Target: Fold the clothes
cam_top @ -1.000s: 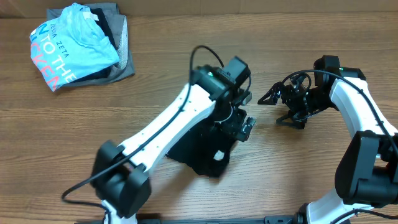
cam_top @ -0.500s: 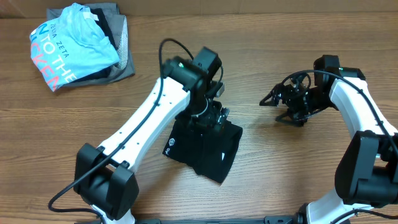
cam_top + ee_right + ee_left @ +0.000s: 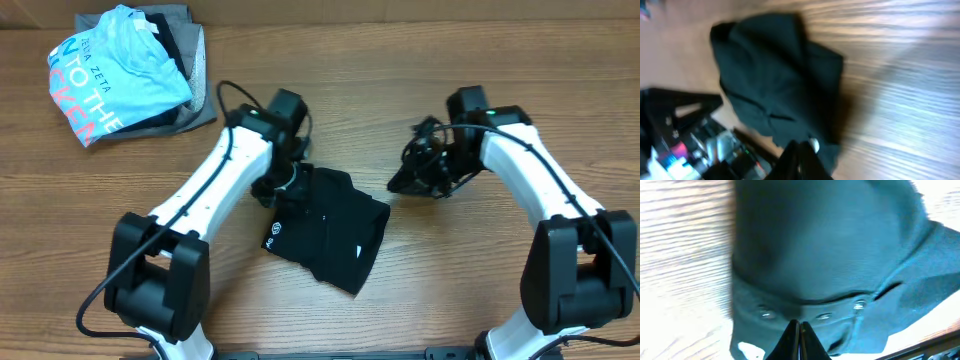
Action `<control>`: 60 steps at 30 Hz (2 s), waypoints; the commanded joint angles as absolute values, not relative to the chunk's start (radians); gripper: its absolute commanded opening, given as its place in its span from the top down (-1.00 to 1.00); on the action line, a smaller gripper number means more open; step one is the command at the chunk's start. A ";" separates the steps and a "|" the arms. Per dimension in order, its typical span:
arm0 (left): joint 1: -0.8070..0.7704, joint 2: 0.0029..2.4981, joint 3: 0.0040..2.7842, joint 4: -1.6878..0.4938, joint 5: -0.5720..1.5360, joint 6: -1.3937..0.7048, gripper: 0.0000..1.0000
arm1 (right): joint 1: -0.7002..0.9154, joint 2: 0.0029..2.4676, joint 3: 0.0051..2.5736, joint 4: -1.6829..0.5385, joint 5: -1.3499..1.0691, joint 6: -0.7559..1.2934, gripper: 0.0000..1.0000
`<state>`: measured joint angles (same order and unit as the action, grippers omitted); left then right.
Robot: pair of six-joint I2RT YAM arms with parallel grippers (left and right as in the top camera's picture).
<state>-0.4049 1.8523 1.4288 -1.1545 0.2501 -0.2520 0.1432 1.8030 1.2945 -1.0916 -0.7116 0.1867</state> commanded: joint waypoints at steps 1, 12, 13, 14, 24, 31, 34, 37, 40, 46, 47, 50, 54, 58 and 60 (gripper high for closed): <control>-0.406 1.844 1.391 -1.143 0.271 -0.232 0.92 | 0.202 1.803 1.308 -1.056 -0.772 0.183 0.92; -0.404 1.844 1.225 -0.977 0.314 -0.255 0.92 | 0.308 1.811 1.159 -0.804 -0.802 0.318 0.92; -0.404 1.844 1.217 -0.966 0.311 -0.255 0.92 | 0.308 1.812 1.135 -0.760 -0.802 0.342 0.92; -0.404 1.844 1.211 -0.959 0.309 -0.255 0.92 | 0.308 1.813 1.116 -0.728 -0.802 0.364 0.92; -0.404 1.844 1.206 -0.840 0.288 -0.250 0.86 | 0.279 1.887 1.034 -0.655 -0.800 0.394 0.83; -0.404 1.844 1.205 -0.873 0.205 -0.250 0.60 | 0.253 1.940 1.035 -0.657 -0.705 0.440 0.92; -0.404 1.843 1.207 -0.921 0.098 -0.251 0.43 | 0.216 1.937 1.048 -0.678 -0.680 0.442 0.92; -0.397 1.841 1.222 -0.965 0.086 -0.263 0.59 | 0.183 1.924 1.081 -0.737 -0.661 0.429 0.92; -0.391 1.821 1.257 -1.001 0.086 -0.285 0.74 | 0.161 1.884 1.132 -0.826 -0.611 0.395 0.92; -0.391 1.734 1.294 -0.943 0.086 -0.261 -0.87 | 0.157 1.779 1.221 -0.992 -0.456 0.389 0.79; -0.391 1.729 1.294 -0.928 0.085 -0.251 -1.00 | 0.157 1.767 1.223 -1.000 -0.451 0.389 0.70; -0.383 1.731 1.293 -0.903 0.074 -0.239 -0.99 | 0.157 1.750 1.224 -1.005 -0.436 0.390 -0.68; -0.322 1.749 1.292 -0.862 0.136 -0.195 -1.00 | 0.157 1.750 1.224 -1.000 -0.297 0.390 -1.00; -0.255 1.803 1.292 -0.841 0.362 -0.047 -1.00 | 0.149 1.750 1.224 -0.987 -0.208 0.390 -1.00; -0.234 1.841 1.292 -0.852 0.417 -0.013 -0.99 | 0.133 1.750 1.224 -0.965 -0.183 0.390 -1.00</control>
